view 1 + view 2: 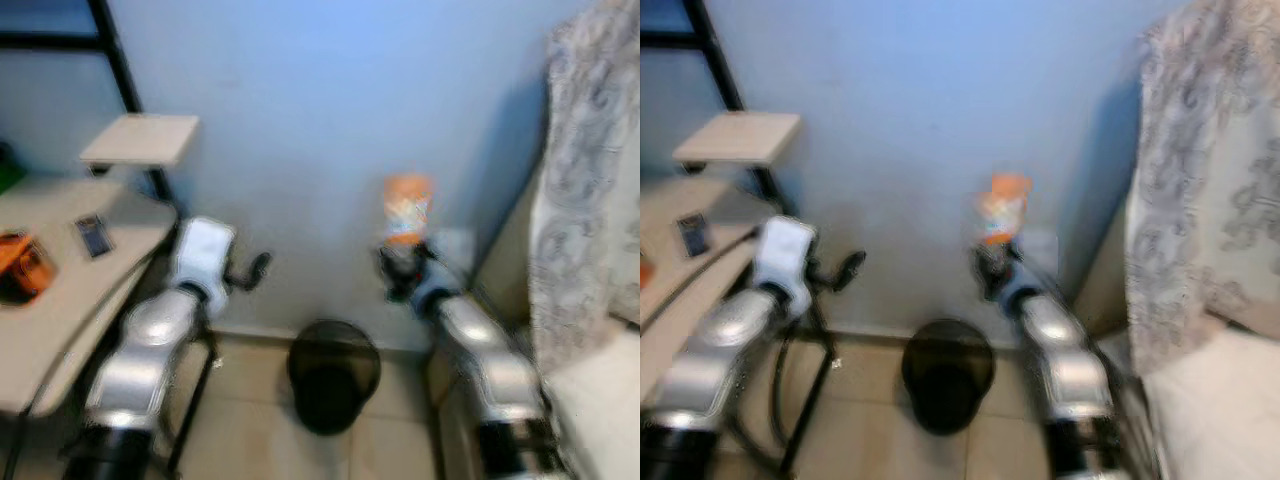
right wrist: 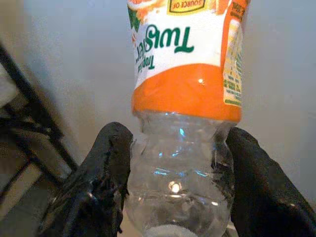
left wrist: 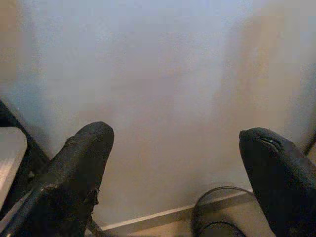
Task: Clean up the room
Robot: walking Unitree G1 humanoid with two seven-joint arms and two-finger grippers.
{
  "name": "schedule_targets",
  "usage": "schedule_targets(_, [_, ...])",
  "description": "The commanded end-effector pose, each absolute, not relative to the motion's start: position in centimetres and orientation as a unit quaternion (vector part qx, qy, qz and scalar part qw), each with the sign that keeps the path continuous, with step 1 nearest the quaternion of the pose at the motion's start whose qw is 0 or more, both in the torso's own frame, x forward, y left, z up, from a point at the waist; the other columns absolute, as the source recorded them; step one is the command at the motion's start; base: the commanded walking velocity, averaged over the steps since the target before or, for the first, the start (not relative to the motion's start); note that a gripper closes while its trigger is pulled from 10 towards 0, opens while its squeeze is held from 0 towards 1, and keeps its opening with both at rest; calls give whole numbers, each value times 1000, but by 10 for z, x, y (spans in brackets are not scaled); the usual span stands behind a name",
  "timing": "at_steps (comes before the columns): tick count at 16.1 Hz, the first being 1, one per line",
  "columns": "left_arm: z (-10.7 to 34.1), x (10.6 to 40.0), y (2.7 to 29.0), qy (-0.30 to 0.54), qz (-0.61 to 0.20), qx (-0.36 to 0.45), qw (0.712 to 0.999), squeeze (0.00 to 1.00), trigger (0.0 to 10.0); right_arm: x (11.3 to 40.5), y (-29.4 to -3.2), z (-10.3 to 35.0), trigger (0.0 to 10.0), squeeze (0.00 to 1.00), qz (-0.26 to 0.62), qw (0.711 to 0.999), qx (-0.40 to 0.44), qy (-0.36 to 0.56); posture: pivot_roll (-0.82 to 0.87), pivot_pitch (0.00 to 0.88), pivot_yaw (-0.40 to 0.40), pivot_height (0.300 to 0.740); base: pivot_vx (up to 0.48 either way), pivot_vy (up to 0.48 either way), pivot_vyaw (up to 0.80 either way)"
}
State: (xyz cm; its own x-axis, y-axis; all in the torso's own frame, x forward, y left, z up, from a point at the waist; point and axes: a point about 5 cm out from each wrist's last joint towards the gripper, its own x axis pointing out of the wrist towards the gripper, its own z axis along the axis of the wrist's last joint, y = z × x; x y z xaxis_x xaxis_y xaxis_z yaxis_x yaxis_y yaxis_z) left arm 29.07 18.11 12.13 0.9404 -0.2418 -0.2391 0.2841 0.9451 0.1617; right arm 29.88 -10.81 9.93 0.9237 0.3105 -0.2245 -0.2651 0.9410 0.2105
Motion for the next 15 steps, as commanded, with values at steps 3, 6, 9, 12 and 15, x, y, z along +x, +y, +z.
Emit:
schedule_targets(3, [127,291,172,94,-149,97,980,0,10000,300,-124,101,10000,0,131,982,66,122,-8,0,-3,740,334,0,0])
schedule_targets(6, [127,289,172,94,-152,98,979,0,10000,301,-127,97,10000,0,161,977,34,135,-8,0,1,740,331,0,0])
schedule_targets(9, [127,288,172,96,-156,105,977,0,10000,307,-136,91,10000,0,213,964,-18,160,2,0,-9,740,324,0,0])
schedule_targets(12, [121,283,173,116,-181,135,967,0,10000,310,-142,76,10000,0,271,935,-88,210,20,0,-27,740,0,0,0])
schedule_targets(15, [107,267,167,154,-321,221,908,0,10000,317,-134,56,10000,0,314,905,-136,255,48,0,-50,740,0,0,0])
